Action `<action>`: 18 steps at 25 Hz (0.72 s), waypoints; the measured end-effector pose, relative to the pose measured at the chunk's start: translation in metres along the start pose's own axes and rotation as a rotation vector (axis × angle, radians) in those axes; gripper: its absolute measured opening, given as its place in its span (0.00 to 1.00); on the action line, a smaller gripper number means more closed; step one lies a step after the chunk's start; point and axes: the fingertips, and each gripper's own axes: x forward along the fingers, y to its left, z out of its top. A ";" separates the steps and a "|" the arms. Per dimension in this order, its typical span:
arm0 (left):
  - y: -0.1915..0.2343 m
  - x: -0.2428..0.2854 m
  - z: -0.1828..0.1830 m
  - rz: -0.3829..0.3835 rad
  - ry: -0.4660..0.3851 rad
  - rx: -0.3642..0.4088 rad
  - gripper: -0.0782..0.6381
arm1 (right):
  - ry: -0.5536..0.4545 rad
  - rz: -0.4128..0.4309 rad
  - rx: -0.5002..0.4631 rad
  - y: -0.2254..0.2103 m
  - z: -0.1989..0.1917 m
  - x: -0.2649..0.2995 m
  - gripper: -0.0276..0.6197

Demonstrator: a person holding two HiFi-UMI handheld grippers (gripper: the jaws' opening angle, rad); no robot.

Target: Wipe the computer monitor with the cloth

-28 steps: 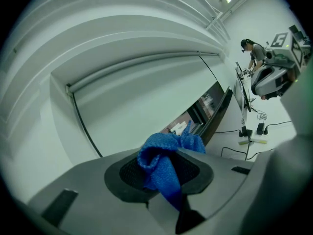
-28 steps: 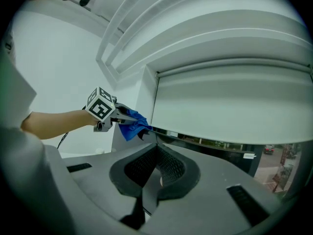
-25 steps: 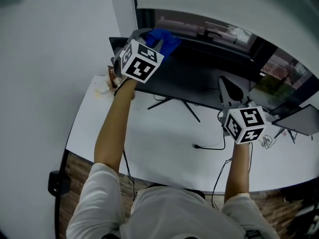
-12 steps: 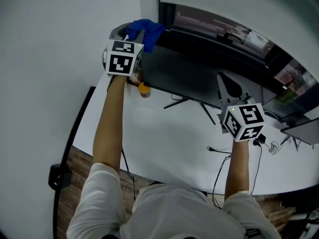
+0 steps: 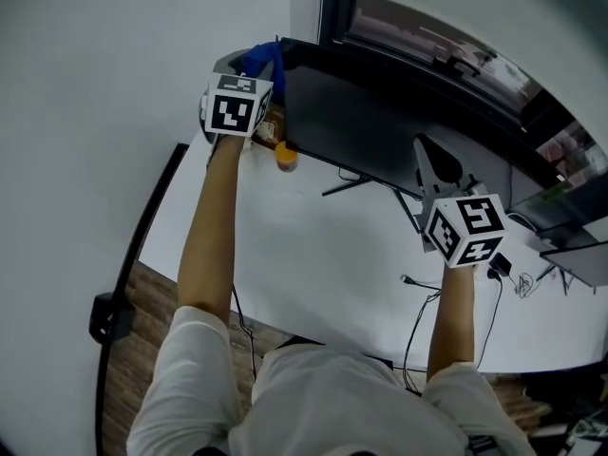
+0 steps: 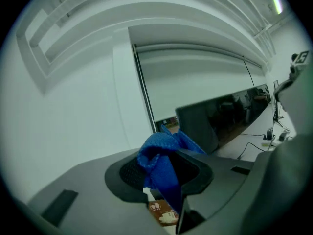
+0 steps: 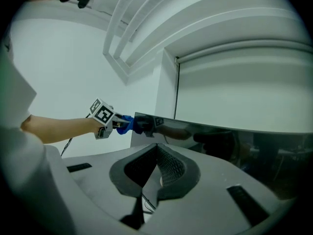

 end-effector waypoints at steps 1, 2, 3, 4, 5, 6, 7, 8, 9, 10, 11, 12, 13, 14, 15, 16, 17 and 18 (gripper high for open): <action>-0.006 0.002 -0.012 -0.004 0.017 -0.009 0.31 | 0.005 0.004 0.000 0.001 -0.002 0.000 0.07; -0.011 0.003 -0.024 -0.005 0.033 -0.021 0.31 | 0.009 0.007 -0.001 0.001 -0.004 0.000 0.07; -0.017 0.004 -0.037 -0.002 0.047 -0.038 0.31 | 0.014 0.009 -0.001 0.001 -0.007 0.000 0.07; -0.022 0.004 -0.049 0.003 0.062 -0.054 0.31 | 0.018 0.011 0.001 0.000 -0.009 -0.001 0.07; -0.028 0.004 -0.062 0.008 0.078 -0.068 0.31 | 0.022 0.012 0.003 -0.002 -0.013 -0.002 0.07; -0.035 0.004 -0.074 0.013 0.095 -0.081 0.31 | 0.025 0.012 0.006 -0.003 -0.016 -0.003 0.07; -0.042 0.004 -0.085 0.016 0.112 -0.094 0.31 | 0.029 0.014 0.009 -0.004 -0.019 -0.003 0.07; -0.047 0.004 -0.096 0.019 0.126 -0.107 0.31 | 0.034 0.016 0.011 -0.004 -0.022 -0.003 0.07; -0.052 0.004 -0.106 0.024 0.139 -0.118 0.31 | 0.040 0.019 0.011 -0.004 -0.025 -0.003 0.07; -0.056 0.005 -0.116 0.030 0.152 -0.128 0.31 | 0.047 0.022 0.011 -0.003 -0.029 -0.003 0.07; -0.059 0.006 -0.125 0.036 0.166 -0.139 0.31 | 0.054 0.024 0.010 -0.003 -0.033 -0.003 0.07; -0.062 0.006 -0.133 0.041 0.179 -0.152 0.31 | 0.061 0.026 0.010 -0.003 -0.036 -0.003 0.07; -0.065 0.006 -0.141 0.045 0.187 -0.171 0.31 | 0.068 0.026 0.010 -0.004 -0.041 -0.003 0.07; -0.068 0.006 -0.148 0.050 0.192 -0.195 0.31 | 0.075 0.026 0.012 -0.005 -0.045 -0.003 0.07; -0.070 0.006 -0.155 0.056 0.195 -0.220 0.31 | 0.082 0.025 0.015 -0.005 -0.050 -0.003 0.07; -0.073 0.006 -0.163 0.064 0.200 -0.238 0.31 | 0.089 0.024 0.020 -0.006 -0.055 -0.002 0.07; -0.077 0.007 -0.171 0.072 0.206 -0.248 0.31 | 0.095 0.023 0.026 -0.006 -0.060 -0.001 0.07; -0.081 0.008 -0.178 0.078 0.214 -0.252 0.31 | 0.101 0.024 0.030 -0.006 -0.065 -0.001 0.07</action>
